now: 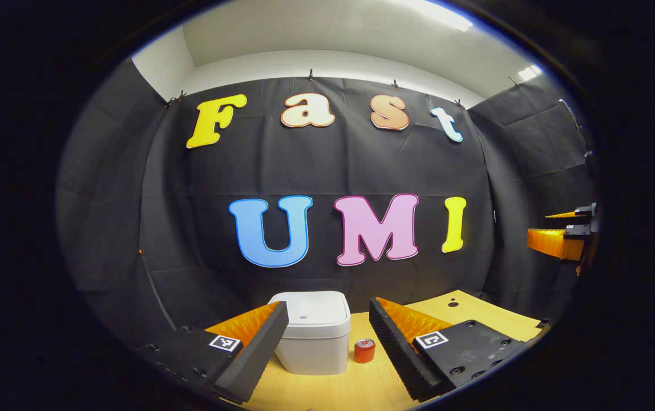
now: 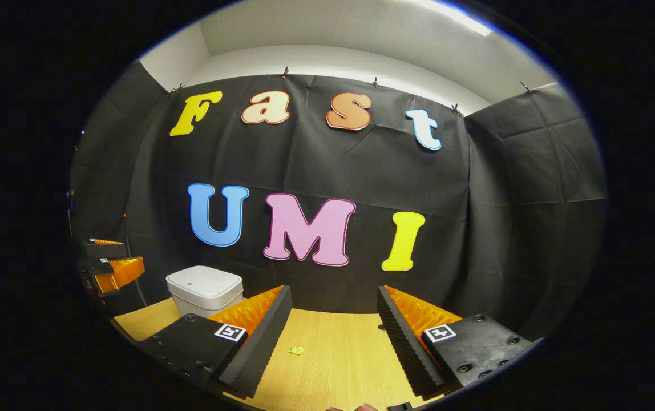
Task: Press the lid of the desktop garbage bin to open it, pick up the crumpled paper on the desktop and throw it into the bin, then pick up the pop can on the desktop and drop it into the bin, and finally close the garbage bin lid.
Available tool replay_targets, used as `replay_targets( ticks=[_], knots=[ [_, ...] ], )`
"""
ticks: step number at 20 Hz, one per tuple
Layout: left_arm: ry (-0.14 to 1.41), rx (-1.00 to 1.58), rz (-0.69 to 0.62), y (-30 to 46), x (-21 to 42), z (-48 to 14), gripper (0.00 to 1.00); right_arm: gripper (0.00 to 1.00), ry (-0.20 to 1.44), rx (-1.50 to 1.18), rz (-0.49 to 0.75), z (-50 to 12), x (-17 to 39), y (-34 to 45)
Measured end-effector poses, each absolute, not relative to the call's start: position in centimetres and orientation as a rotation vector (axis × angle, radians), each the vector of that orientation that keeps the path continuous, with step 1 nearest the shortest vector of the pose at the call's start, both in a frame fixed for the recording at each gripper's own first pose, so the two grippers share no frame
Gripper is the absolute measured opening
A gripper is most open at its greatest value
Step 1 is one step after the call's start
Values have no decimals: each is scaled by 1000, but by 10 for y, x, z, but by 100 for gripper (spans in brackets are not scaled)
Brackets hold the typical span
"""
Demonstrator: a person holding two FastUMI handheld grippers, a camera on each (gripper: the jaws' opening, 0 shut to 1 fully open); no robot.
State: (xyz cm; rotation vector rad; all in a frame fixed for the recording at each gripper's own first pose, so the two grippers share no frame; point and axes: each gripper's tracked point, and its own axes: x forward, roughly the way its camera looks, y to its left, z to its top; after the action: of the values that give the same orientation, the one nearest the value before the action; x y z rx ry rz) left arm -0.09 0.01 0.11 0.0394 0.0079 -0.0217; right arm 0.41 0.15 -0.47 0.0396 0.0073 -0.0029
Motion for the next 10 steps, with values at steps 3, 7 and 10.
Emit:
replay_targets(
  ticks=[3,7,10],
  knots=[
    [3,51,-24,2,3,3,95,96,6,36,-5,-4,3,1],
    [9,56,-52,5,19,3,94,96,11,37,-8,-4,3,1],
    [7,57,-84,12,37,3,87,96,7,29,-21,-2,0,-1]
  ],
)
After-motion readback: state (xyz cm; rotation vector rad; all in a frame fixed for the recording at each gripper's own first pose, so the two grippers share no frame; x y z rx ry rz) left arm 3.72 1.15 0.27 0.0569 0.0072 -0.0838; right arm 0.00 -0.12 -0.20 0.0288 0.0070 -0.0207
